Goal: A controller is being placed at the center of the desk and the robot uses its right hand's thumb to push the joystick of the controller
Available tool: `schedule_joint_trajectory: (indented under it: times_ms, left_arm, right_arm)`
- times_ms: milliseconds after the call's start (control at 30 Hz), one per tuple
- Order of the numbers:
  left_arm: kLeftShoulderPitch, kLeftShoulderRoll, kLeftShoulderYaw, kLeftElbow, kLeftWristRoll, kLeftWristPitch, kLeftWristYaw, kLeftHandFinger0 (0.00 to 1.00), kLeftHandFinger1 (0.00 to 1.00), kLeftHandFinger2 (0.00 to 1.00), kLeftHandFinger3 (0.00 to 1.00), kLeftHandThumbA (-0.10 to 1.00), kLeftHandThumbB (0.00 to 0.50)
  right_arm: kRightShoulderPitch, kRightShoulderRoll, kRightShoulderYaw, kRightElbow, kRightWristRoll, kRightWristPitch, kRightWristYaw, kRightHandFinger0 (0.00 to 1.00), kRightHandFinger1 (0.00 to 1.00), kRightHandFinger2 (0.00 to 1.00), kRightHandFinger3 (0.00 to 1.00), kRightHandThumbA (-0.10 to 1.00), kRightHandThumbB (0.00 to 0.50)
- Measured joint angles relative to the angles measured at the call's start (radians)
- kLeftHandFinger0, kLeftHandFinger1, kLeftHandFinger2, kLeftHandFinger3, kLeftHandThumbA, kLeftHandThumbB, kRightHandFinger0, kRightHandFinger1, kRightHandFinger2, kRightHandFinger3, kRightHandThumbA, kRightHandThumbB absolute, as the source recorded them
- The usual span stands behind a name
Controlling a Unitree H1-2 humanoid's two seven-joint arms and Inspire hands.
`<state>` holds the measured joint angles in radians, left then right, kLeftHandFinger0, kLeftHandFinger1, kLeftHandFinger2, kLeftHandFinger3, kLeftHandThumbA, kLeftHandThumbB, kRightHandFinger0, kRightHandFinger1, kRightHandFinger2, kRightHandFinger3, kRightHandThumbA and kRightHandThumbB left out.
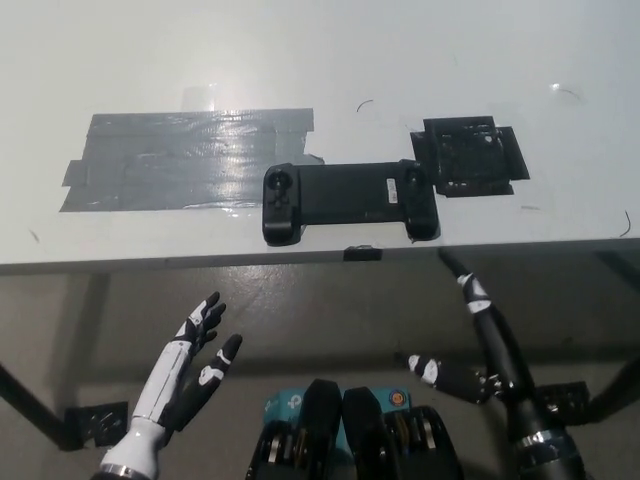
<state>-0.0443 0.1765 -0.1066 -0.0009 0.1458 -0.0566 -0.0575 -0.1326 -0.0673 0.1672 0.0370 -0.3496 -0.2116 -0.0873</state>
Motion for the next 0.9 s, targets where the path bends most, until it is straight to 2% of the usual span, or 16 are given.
schedule_joint_trajectory:
  times_ms: [233,367,400,433,533,567,600,667,733,767,800,900]
  left_arm:
    - [0.020,-0.001,-0.006,-0.002,0.001,0.000,-0.007,1.00,1.00,1.00,1.00,0.73,0.000]
    - [0.024,-0.001,-0.007,-0.004,0.003,0.001,-0.007,1.00,1.00,1.00,1.00,0.72,0.000]
    - [0.025,-0.001,-0.007,-0.005,0.003,0.001,-0.007,1.00,1.00,1.00,1.00,0.69,0.000]
    - [0.024,-0.001,-0.007,-0.005,0.004,0.001,-0.007,1.00,1.00,1.00,1.00,0.69,0.000]
    - [0.024,-0.001,-0.007,-0.006,0.007,0.001,-0.007,1.00,1.00,1.00,1.00,0.69,0.000]
    - [0.025,-0.001,-0.007,-0.006,0.008,0.001,-0.007,1.00,1.00,1.00,1.00,0.69,0.000]
    - [0.025,-0.001,-0.007,-0.006,0.009,0.001,-0.007,1.00,1.00,1.00,1.00,0.69,0.000]
    - [0.025,-0.001,-0.007,-0.006,0.011,0.001,-0.007,1.00,1.00,1.00,1.00,0.69,0.009]
    - [0.024,-0.001,-0.007,-0.006,0.011,0.001,-0.007,1.00,1.00,1.00,1.00,0.69,0.011]
    - [0.025,-0.001,-0.007,-0.006,0.012,0.001,-0.007,1.00,1.00,1.00,1.00,0.69,0.014]
    - [0.025,-0.001,-0.007,-0.006,0.012,0.001,-0.007,1.00,1.00,1.00,1.00,0.69,0.015]
    - [0.025,-0.001,-0.007,-0.006,0.013,0.001,-0.007,1.00,1.00,1.00,1.00,0.69,0.015]
  right_arm:
    - [-0.128,0.025,-0.093,-0.008,0.007,0.030,-0.022,1.00,1.00,1.00,1.00,0.96,0.146]
    - [-0.245,0.030,-0.131,0.066,0.014,0.073,-0.026,1.00,1.00,1.00,1.00,0.98,0.205]
    - [-0.278,0.034,-0.143,0.096,0.019,0.085,-0.027,1.00,1.00,1.00,1.00,0.98,0.160]
    - [-0.305,0.037,-0.154,0.133,0.027,0.099,-0.027,1.00,1.00,1.00,1.00,0.98,0.216]
    - [-0.387,0.048,-0.191,0.236,0.055,0.132,-0.027,1.00,1.00,1.00,1.00,0.99,0.214]
    - [-0.417,0.052,-0.204,0.272,0.064,0.142,-0.028,1.00,1.00,1.00,1.00,0.93,0.244]
    - [-0.443,0.054,-0.213,0.318,0.073,0.149,-0.028,1.00,1.00,1.00,1.00,0.92,0.252]
    - [-0.504,0.058,-0.232,0.412,0.093,0.163,-0.031,1.00,1.00,1.00,1.00,0.88,0.230]
    - [-0.547,0.061,-0.240,0.484,0.105,0.170,-0.034,1.00,1.00,1.00,1.00,0.89,0.229]
    - [-0.568,0.062,-0.241,0.527,0.108,0.171,-0.038,1.00,1.00,1.00,1.00,0.94,0.240]
    - [-0.580,0.063,-0.240,0.551,0.109,0.172,-0.041,1.00,1.00,1.00,1.00,0.95,0.240]
    - [-0.624,0.064,-0.231,0.669,0.105,0.173,-0.065,1.00,1.00,1.00,1.00,0.93,0.218]
